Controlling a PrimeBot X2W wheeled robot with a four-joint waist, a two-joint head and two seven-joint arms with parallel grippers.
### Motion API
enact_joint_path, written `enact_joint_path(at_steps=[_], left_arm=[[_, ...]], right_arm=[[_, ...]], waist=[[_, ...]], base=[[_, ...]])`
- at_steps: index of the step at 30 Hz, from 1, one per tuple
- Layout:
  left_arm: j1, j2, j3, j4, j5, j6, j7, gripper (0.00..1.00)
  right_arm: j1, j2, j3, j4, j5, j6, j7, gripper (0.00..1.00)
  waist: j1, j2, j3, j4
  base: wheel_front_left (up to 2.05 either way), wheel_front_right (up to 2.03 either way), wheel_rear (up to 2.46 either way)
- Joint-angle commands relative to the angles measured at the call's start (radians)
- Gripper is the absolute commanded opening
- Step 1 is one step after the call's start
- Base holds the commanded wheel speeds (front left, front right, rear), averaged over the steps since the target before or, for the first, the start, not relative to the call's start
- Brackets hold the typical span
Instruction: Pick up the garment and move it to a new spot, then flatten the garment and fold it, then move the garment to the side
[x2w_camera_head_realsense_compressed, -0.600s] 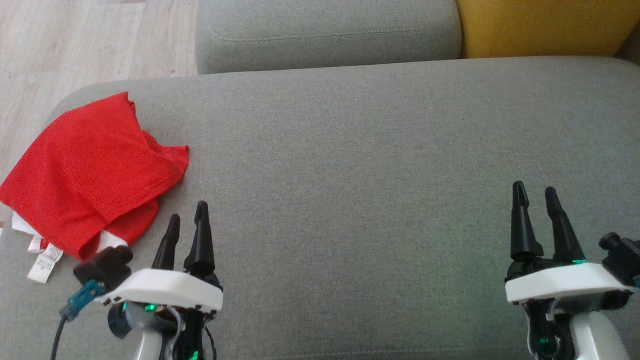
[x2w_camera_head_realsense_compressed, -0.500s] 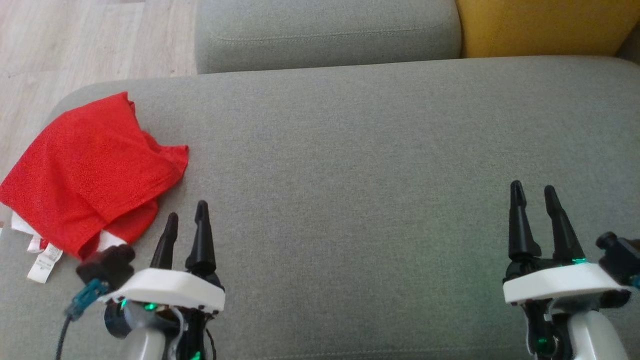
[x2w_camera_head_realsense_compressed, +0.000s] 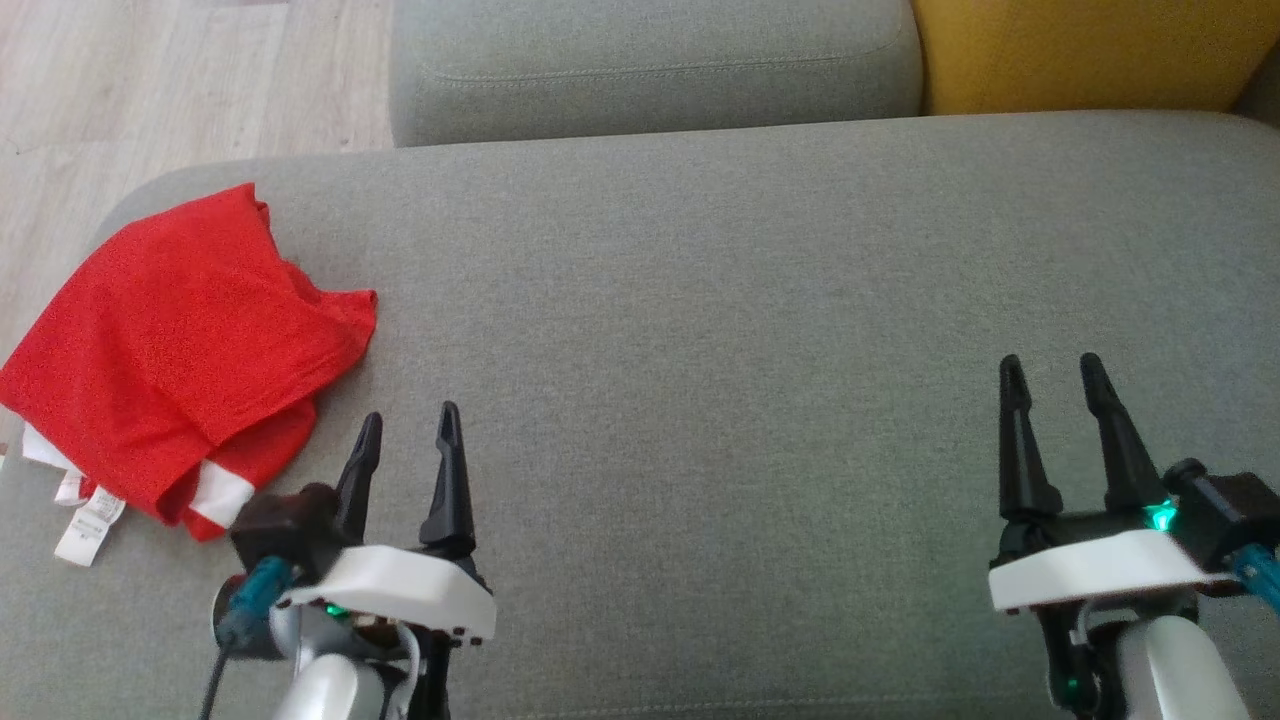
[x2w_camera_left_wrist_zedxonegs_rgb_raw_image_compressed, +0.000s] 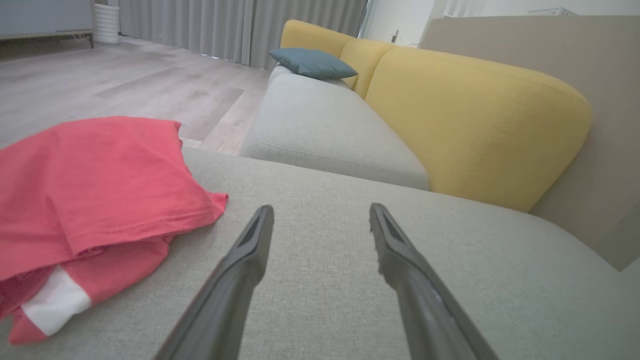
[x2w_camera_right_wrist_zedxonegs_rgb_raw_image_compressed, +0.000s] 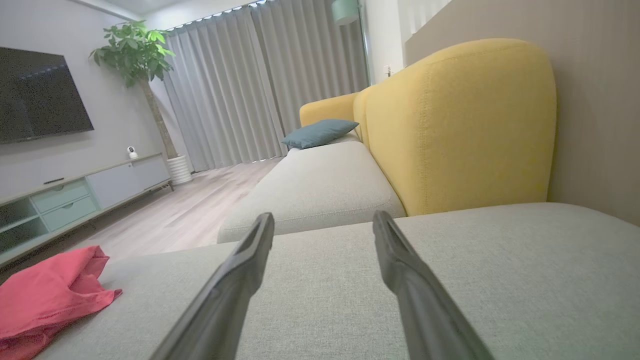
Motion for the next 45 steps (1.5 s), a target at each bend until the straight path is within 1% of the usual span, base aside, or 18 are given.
enact_joint_path(at_steps=[1,5,6,14,17,20,23,24,26,30,32,36,39,45], left_arm=[[-0.067,0.021,0.003,-0.046,0.044,0.019,-0.018,1.00],[-0.074,0.041,-0.038,-0.049,0.097,0.057,-0.030,1.00],[-0.074,0.041,-0.038,-0.049,0.097,0.057,-0.030,1.00],[-0.098,0.079,-0.109,-0.069,0.195,0.133,-0.053,1.00],[-0.099,0.080,-0.121,-0.085,0.206,0.159,-0.062,1.00],[-0.088,0.069,-0.104,-0.108,0.183,0.161,-0.071,1.00],[-0.064,0.047,-0.055,-0.124,0.153,0.137,-0.080,1.00],[-0.057,0.042,-0.042,-0.126,0.155,0.123,-0.083,1.00],[-0.032,0.017,-0.002,-0.128,0.164,0.079,-0.091,1.00],[0.000,-0.010,0.030,-0.079,0.172,-0.006,-0.103,1.00],[0.006,-0.023,0.048,-0.053,0.179,-0.042,-0.109,1.00],[0.012,-0.042,0.085,-0.006,0.187,-0.093,-0.113,1.00],[0.011,-0.050,0.102,0.021,0.194,-0.115,-0.113,1.00],[0.009,-0.057,0.126,0.032,0.206,-0.133,-0.113,1.00]], right_arm=[[-0.029,-0.008,0.027,-0.046,-0.047,0.006,-0.018,1.00],[-0.029,-0.008,0.037,-0.056,-0.115,0.006,-0.030,1.00],[-0.029,-0.008,0.037,-0.056,-0.115,0.006,-0.030,1.00],[-0.029,-0.008,0.052,-0.075,-0.224,0.007,-0.054,1.00],[-0.028,-0.009,0.056,-0.082,-0.232,0.007,-0.063,1.00],[-0.024,-0.009,0.048,-0.081,-0.190,0.007,-0.072,1.00],[-0.018,-0.009,0.027,-0.071,-0.126,0.007,-0.080,1.00],[-0.016,-0.009,0.023,-0.065,-0.110,0.007,-0.083,1.00],[-0.013,-0.009,0.013,-0.041,-0.075,0.007,-0.092,1.00],[-0.007,-0.009,0.021,0.001,-0.065,0.008,-0.104,1.00],[-0.007,-0.010,0.026,0.018,-0.074,0.008,-0.110,1.00],[-0.008,-0.010,0.032,0.042,-0.088,0.008,-0.114,1.00],[-0.009,-0.010,0.037,0.057,-0.092,0.008,-0.114,1.00],[-0.013,-0.010,0.039,0.074,-0.087,0.008,-0.114,1.00]], waist=[[0.0000,-0.0001,-0.001,0.001],[0.0000,-0.0001,-0.001,0.001],[0.0000,-0.0001,-0.001,0.001],[0.0000,-0.0001,0.001,0.003],[0.0000,-0.0001,0.001,0.005],[0.0000,-0.0001,0.000,0.009],[0.0000,-0.0001,-0.001,0.013],[0.0000,-0.0001,-0.002,0.014],[0.0000,-0.0001,-0.002,0.017],[0.0000,-0.0001,-0.007,0.019],[0.0000,-0.0001,-0.009,0.019],[0.0000,-0.0001,-0.013,0.015],[0.0000,-0.0001,-0.014,0.011],[0.0000,-0.0001,-0.014,0.011]], base=[[0.00,0.00,0.00],[0.00,0.00,0.00],[0.00,0.00,0.00],[0.00,0.00,0.00],[0.00,0.00,0.00],[0.00,0.00,0.00],[0.00,0.00,0.00],[0.00,0.00,0.00],[0.00,0.00,0.00],[0.00,0.00,0.00],[0.00,0.00,0.00],[0.00,0.00,0.00],[0.00,0.00,0.00],[0.00,0.00,0.00]])
